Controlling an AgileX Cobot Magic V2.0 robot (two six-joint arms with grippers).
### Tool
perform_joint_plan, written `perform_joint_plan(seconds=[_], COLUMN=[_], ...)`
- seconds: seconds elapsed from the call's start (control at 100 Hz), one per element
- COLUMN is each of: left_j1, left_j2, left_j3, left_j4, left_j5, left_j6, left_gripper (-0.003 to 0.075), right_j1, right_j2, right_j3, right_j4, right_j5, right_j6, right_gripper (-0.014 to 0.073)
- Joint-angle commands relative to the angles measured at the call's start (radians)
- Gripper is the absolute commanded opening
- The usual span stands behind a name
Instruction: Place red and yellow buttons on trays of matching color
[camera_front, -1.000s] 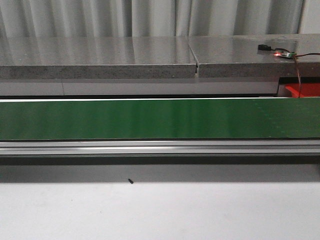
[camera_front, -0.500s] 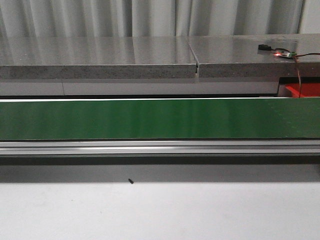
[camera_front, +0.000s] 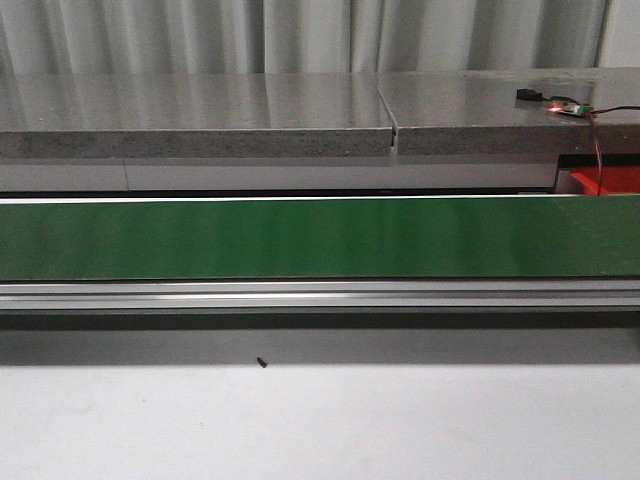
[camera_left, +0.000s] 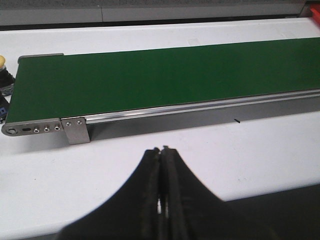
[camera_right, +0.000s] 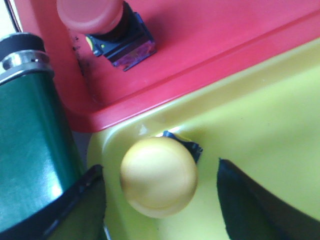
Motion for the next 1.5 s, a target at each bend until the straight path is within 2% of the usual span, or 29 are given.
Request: perform_joint_plan(seconds=[0.0,0.3,0.42,0.51,0.68,0.78,1.14,1.49], left_j1=[-0.009,-0.009,-0.009,-0.009,-0.009,-0.009,-0.009,-0.009], left_j2=[0.015,0.015,0.015,0.015,0.015,0.015,0.015,0.015], left_j3=[-0.022,-0.022,-0.022,-0.022,-0.022,-0.022,-0.022,-0.022], left_j4=[-0.011,-0.011,-0.011,-0.011,-0.011,-0.011,-0.011,-0.011], left_j5=[-0.07,-0.07,-0.07,-0.07,-0.07,-0.07,-0.07,-0.099], left_j6=[-0.007,-0.007,-0.007,-0.007,-0.007,-0.007,-0.007,-0.007], left_gripper=[-0.0018,-0.0018,-0.0018,-0.0018,-0.0018,-0.0018,-0.0018,-0.0018], right_j1=[-0.007,0.001,0.03,0.064,0.141,0.19,0.387,0.401], right_j2=[-0.038,-0.091,-0.148,-0.201,-0.302,-0.361,-0.564,-0.787], right_j3=[-0.022,-0.021,-0.021,-0.019,-0.001,0.025,0.145,0.311], right_j4=[0.015,0.014,0.005,-0.027,-0.076,-0.091,-0.135,-0.127], right_j5=[-0.017,-0.012,-0.013,-0.019,-0.021,-0.031,-0.064,-0.054], right_j6=[-0.002,-0.018,-0.024,-0.024,-0.024,-0.024,-0.024,-0.024], right_gripper=[0.05,0.0497,0.0442,0.0337,0.0045,-0.0075,-0.0062,-0.0062])
